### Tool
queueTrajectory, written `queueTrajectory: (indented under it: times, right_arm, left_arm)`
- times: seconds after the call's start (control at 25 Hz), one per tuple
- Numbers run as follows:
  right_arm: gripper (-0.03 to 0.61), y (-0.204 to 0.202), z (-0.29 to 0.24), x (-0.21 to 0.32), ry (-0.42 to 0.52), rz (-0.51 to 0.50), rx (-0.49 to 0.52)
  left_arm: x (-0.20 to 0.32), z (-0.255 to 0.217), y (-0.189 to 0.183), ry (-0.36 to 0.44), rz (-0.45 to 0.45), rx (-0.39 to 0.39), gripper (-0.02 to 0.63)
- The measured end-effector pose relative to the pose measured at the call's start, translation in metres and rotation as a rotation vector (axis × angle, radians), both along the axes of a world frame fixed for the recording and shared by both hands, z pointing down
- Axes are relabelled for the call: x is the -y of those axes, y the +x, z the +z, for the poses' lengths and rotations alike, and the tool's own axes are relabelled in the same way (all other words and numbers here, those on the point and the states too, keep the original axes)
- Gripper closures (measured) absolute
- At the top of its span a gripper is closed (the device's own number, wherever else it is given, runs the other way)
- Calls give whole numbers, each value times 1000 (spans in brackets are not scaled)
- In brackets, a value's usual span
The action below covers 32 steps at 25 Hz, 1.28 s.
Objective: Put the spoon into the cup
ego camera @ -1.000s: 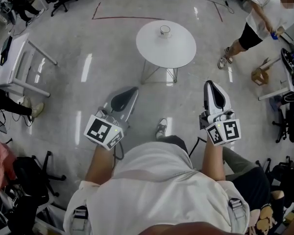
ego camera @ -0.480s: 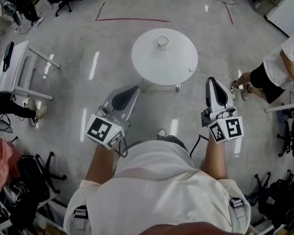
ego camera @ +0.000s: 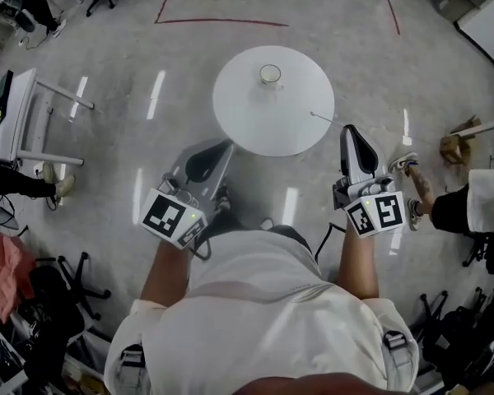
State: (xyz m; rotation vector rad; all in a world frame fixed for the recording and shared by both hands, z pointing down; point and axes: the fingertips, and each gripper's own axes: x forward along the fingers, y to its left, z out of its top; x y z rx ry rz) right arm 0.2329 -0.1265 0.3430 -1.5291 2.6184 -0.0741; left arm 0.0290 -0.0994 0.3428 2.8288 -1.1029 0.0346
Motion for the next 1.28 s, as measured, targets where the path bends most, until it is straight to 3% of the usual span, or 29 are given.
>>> queueTrajectory:
  times: [0.68,0.88,1.28]
  right_arm:
    - [568,-112,41,244,-154,134,-95]
    - [568,-103,69,284,-215,139,-103]
    - [566,-83,176,358,-359,50,-136]
  left_arm:
    - [272,32,-105,-60,142,-23,611]
    - [303,53,-93,-125,143,-22,611]
    - [341,96,-64,-211,39,-2,611]
